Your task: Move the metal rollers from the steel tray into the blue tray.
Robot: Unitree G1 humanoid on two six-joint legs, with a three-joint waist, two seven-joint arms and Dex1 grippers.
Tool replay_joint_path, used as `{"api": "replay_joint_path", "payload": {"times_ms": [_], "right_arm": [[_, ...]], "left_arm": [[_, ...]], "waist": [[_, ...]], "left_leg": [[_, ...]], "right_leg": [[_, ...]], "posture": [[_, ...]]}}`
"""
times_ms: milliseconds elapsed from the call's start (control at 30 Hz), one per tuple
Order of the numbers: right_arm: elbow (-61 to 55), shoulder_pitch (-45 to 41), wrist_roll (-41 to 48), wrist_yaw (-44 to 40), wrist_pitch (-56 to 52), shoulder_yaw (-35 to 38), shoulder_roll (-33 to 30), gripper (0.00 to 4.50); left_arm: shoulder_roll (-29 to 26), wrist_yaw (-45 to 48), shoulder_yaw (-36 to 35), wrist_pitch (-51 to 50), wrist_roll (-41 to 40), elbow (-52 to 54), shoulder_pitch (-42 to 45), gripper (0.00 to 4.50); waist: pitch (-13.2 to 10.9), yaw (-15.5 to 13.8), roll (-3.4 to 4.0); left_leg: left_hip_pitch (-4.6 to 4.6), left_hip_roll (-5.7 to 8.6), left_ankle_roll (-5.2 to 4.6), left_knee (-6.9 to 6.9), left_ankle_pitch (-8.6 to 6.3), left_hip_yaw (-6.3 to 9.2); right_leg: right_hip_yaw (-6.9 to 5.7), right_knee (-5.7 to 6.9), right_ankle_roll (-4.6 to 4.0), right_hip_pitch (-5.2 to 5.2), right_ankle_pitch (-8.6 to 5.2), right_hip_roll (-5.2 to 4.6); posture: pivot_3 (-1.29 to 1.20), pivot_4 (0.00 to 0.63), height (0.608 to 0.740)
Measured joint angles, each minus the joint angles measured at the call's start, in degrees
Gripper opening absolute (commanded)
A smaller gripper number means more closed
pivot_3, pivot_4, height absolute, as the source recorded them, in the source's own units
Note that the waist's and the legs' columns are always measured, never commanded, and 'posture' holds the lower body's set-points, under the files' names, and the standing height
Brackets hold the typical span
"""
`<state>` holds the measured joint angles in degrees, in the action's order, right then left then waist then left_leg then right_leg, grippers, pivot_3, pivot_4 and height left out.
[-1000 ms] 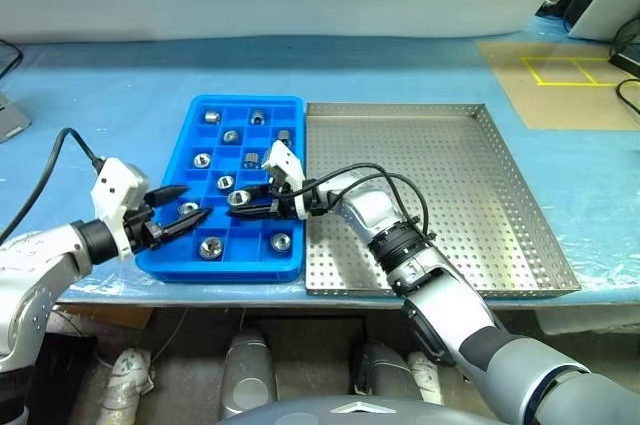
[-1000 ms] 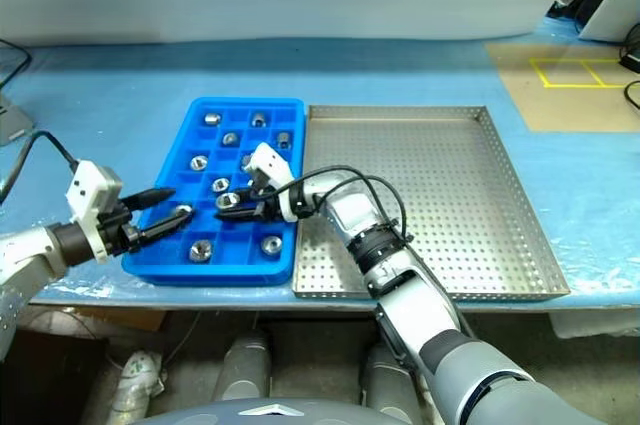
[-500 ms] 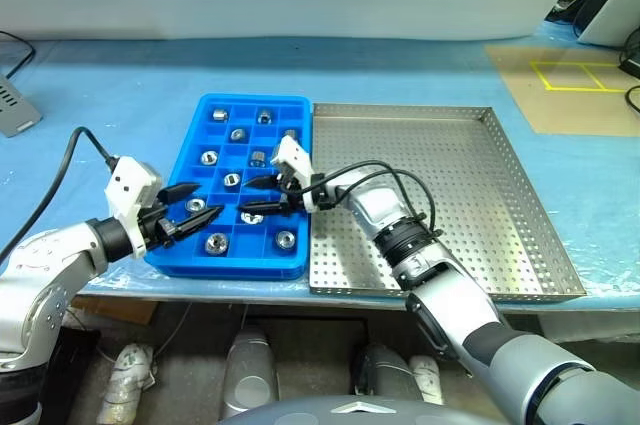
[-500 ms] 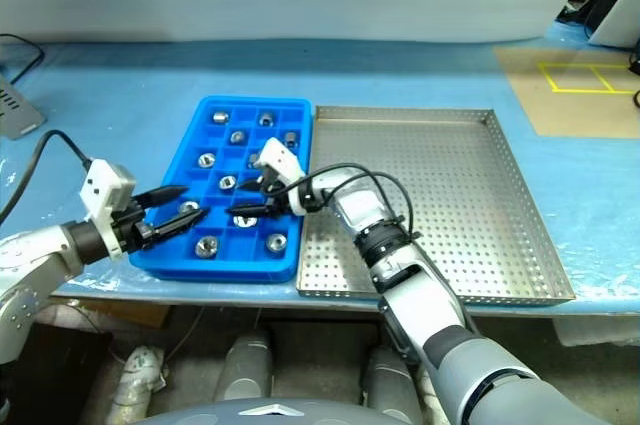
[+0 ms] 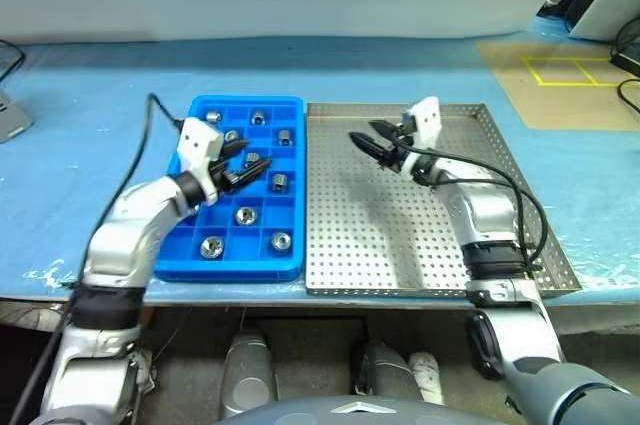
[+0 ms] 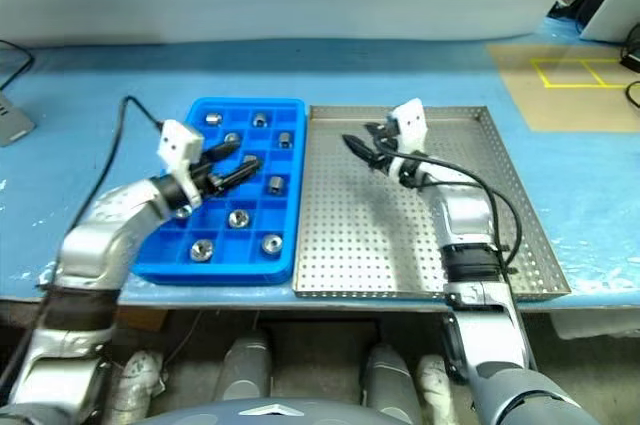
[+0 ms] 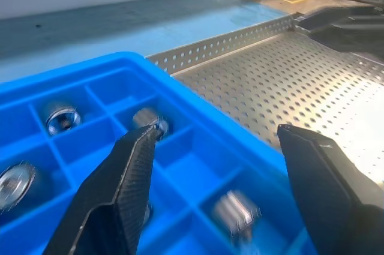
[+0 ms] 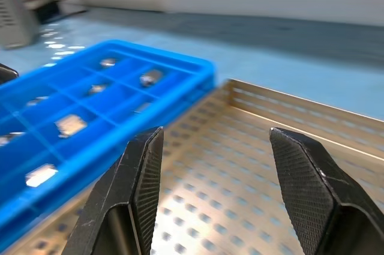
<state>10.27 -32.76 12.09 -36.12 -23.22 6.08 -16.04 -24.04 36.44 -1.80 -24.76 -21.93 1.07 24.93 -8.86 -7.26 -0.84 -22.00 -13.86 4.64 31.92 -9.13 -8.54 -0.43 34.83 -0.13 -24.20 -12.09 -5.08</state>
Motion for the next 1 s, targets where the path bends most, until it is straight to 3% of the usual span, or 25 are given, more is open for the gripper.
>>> {"api": "replay_joint_path", "payload": {"times_ms": [200, 500, 1000], "right_arm": [[-5.45, 6.72, -0.59, 4.74, -1.49, 0.48, -1.68, 2.91], [-6.93, 8.06, -0.63, 8.71, -1.90, 0.47, -1.90, 2.91], [-3.00, 8.58, -0.63, 6.03, 0.75, -0.27, -2.91, 2.91]], "left_arm": [[3.22, 3.04, 3.33, 2.32, 1.74, -6.26, 3.56, 3.42], [4.57, 5.79, 4.47, 2.42, 2.06, -7.58, 3.76, 3.42], [4.89, 8.43, 5.05, 2.02, 1.85, -6.83, 3.35, 3.42]], "waist": [[0.00, 1.97, 0.01], [0.00, 2.04, 0.01], [0.00, 2.01, 0.02]], "left_leg": [[0.04, 0.00, -0.02, -0.06, -0.01, -0.02], [0.08, 0.03, -0.04, -0.03, -0.02, -0.12], [0.09, 0.03, -0.07, -0.03, -0.03, -0.14]], "right_leg": [[0.06, -0.01, 0.04, -0.02, 0.02, 0.02], [0.17, -0.04, -0.17, -0.01, -0.10, 0.00], [0.19, -0.05, -0.17, -0.01, -0.10, 0.00]], "posture": [[0.01, 0.150, 0.740], [-0.03, 0.150, 0.740], [-0.01, 0.150, 0.740]]}}
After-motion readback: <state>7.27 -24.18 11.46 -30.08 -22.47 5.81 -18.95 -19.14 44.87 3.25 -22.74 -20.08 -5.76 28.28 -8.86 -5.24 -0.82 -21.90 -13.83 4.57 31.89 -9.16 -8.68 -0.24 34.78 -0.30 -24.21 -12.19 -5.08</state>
